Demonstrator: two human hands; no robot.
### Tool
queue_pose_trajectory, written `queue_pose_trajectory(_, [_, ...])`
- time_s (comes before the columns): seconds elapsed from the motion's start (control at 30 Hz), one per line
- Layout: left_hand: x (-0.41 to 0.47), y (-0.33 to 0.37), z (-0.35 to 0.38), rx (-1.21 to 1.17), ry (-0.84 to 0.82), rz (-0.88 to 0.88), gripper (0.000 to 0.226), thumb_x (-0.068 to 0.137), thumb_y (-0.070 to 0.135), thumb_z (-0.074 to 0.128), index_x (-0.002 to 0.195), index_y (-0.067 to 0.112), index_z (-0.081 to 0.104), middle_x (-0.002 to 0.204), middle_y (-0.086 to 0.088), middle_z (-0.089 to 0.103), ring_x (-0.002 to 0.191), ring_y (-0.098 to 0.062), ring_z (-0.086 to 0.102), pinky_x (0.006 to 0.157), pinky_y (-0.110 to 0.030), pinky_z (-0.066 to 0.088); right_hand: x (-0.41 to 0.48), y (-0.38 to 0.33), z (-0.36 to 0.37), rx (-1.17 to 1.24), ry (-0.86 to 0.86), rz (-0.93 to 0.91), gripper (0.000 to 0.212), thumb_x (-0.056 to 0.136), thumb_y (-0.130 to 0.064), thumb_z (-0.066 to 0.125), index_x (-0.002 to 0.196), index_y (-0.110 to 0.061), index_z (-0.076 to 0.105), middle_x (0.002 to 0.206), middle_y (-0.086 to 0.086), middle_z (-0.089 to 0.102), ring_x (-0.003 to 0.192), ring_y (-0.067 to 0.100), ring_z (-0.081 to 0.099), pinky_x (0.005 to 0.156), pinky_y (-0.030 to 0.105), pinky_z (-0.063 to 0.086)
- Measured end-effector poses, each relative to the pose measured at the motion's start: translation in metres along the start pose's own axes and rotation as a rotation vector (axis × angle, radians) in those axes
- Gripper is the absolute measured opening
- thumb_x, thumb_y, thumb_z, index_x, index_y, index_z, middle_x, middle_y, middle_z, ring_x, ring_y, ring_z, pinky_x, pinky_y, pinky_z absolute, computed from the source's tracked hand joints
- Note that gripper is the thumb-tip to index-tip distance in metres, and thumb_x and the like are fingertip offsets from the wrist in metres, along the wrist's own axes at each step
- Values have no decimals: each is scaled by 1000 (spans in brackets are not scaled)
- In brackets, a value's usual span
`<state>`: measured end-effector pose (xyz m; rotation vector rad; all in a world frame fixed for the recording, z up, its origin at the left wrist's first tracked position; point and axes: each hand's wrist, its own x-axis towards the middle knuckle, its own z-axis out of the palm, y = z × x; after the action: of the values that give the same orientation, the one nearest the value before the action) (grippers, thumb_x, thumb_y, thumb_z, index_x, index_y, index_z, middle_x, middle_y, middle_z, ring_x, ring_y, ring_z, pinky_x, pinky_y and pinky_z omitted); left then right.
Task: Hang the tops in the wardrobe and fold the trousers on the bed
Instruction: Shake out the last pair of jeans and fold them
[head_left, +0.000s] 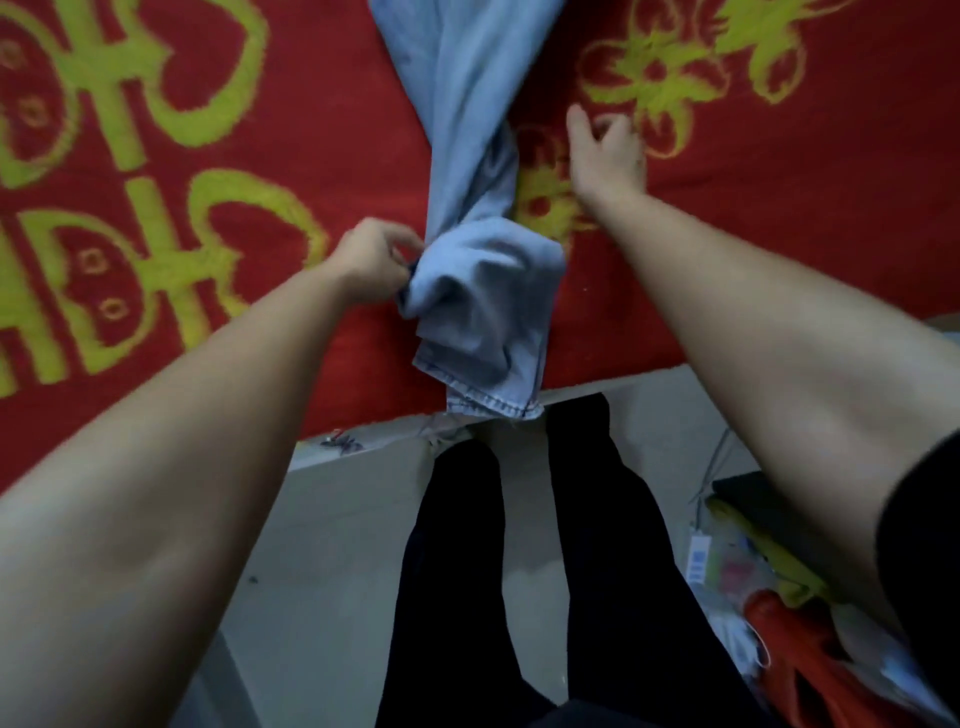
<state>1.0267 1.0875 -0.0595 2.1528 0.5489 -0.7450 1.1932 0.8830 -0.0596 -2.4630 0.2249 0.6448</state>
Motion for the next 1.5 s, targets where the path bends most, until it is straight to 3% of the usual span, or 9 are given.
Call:
queue_pose_trajectory(0.27, [-31, -40, -17, 393, -437, -236, 32, 77, -1, 52, 84, 19, 76, 85, -3, 73, 70, -17, 59, 69, -29, 52, 16, -56, 25, 256, -59, 12, 61, 90, -45, 65, 135, -8, 44, 137, 5, 57, 126, 21, 54, 99, 23, 38])
queue_pose_trajectory(0.47, [17, 20, -48, 50, 542, -168, 26, 84, 15, 45, 101, 15, 64, 112, -12, 64, 106, -31, 59, 89, -37, 47, 22, -23, 6, 18, -219, -247, 58, 74, -28, 68, 128, -11, 56, 126, 3, 64, 114, 19, 59, 102, 33, 45])
queue_pose_trajectory(0.63, [70, 78, -62, -82, 653, -89, 39, 86, 17, 46, 124, 16, 54, 129, -7, 50, 120, -22, 50, 99, -30, 39, 5, 8, -24, -231, -830, -113, 36, 89, -15, 71, 123, -10, 64, 121, 10, 68, 99, 16, 62, 71, 22, 54])
queue_pose_trajectory(0.73, [99, 98, -68, -128, 625, -70, 44, 85, 10, 42, 127, 15, 54, 128, -5, 54, 119, -20, 51, 100, -26, 38, 11, 21, -48, -168, -1023, 126, 57, 72, -65, 74, 111, -24, 68, 113, 0, 73, 102, 16, 68, 88, 36, 54])
queue_pose_trajectory(0.83, [122, 118, -70, -202, 572, -55, 41, 87, 14, 45, 127, 14, 54, 119, 0, 60, 111, -15, 56, 96, -25, 42, 40, 32, -55, 229, -624, 213, 81, 68, -89, 54, 124, -31, 64, 118, -4, 71, 107, 18, 67, 85, 42, 56])
queue_pose_trajectory(0.93, [133, 135, -64, -155, 468, 6, 46, 89, 14, 48, 135, 17, 49, 120, 1, 59, 110, -15, 56, 97, -29, 46, 67, 45, -55, 392, -255, 93, 52, 80, -58, 71, 120, -25, 69, 111, -8, 73, 102, 11, 70, 94, 39, 57])
queue_pose_trajectory(1.03, [133, 151, -61, -85, 413, 52, 52, 94, 11, 42, 146, 18, 36, 134, -7, 54, 119, -22, 53, 101, -38, 45, 72, 44, -63, 303, -266, -138, 35, 92, -16, 67, 126, -17, 62, 112, -4, 68, 99, 9, 65, 96, 29, 53])
queue_pose_trajectory(1.27, [101, 190, -114, 179, 205, 197, 113, 80, -1, 64, 152, 43, -10, 160, -16, 9, 100, -36, 59, 81, -52, 56, 46, 5, -119, -49, -172, -756, 34, 89, -4, 60, 118, -19, 67, 111, -1, 65, 105, 16, 60, 91, 31, 46])
queue_pose_trajectory(1.5, [31, 231, -175, 146, 178, 367, 80, 77, 20, 80, 147, 24, 40, 135, -8, 57, 122, -25, 55, 96, -32, 46, -11, -62, -190, -109, -132, -922, 44, 86, -1, 62, 127, -17, 63, 120, 2, 68, 111, 21, 64, 92, 35, 52])
